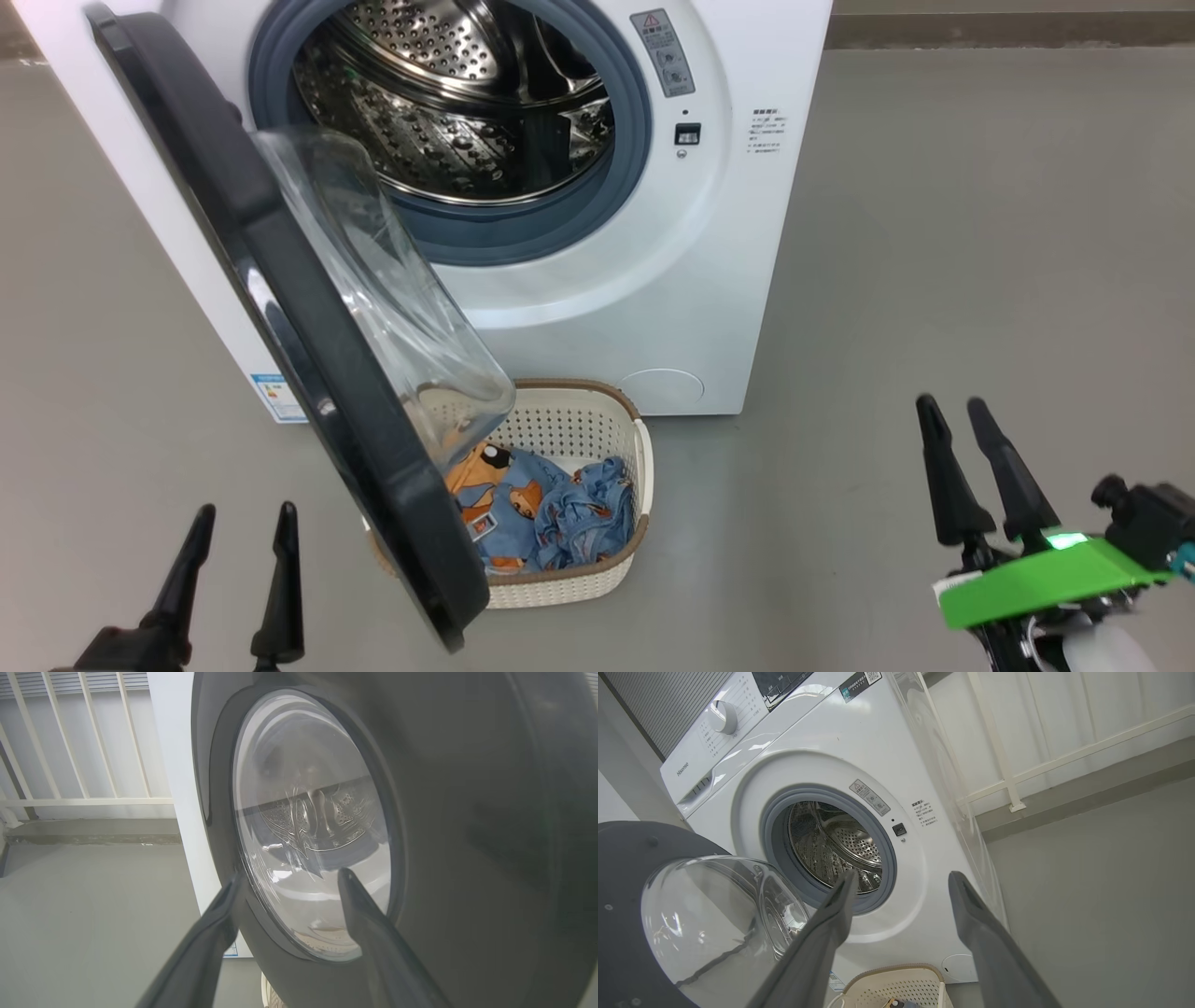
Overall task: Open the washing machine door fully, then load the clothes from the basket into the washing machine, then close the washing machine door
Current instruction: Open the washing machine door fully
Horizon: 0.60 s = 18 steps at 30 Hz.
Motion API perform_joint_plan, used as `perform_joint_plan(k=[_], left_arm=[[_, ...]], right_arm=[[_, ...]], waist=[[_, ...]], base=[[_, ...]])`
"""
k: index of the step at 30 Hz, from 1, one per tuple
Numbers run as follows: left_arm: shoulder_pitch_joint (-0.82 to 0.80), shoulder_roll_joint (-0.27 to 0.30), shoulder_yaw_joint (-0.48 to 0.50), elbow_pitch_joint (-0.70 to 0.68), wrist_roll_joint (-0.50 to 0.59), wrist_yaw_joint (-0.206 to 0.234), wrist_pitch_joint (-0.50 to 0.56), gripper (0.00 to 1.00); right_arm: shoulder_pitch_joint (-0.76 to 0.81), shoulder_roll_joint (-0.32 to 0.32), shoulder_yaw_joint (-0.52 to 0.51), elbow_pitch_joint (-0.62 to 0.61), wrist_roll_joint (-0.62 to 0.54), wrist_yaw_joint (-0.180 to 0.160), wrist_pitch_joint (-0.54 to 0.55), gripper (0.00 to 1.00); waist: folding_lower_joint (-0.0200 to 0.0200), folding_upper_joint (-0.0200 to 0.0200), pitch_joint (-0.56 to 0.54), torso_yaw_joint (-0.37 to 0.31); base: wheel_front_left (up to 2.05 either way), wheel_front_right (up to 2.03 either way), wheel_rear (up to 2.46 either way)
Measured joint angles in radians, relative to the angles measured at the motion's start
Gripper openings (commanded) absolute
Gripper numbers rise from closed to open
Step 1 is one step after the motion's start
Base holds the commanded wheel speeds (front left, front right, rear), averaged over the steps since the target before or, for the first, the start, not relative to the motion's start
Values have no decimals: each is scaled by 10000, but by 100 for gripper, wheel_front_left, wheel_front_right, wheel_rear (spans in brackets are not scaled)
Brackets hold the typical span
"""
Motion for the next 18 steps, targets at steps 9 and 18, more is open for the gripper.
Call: perform_joint_plan(k=[9, 18], left_arm=[[295, -29, 209, -79, 4, 0, 0, 100], [448, -36, 261, -128, 2, 6, 0, 100]], right_arm=[[961, 84, -384, -460, -1967, 0, 0, 100], [1684, 13, -853, -880, -3480, 0, 0, 100]], waist=[[0, 1, 17, -71], [0, 0, 22, -46]], base=[[0, 0, 0], [0, 0, 0]])
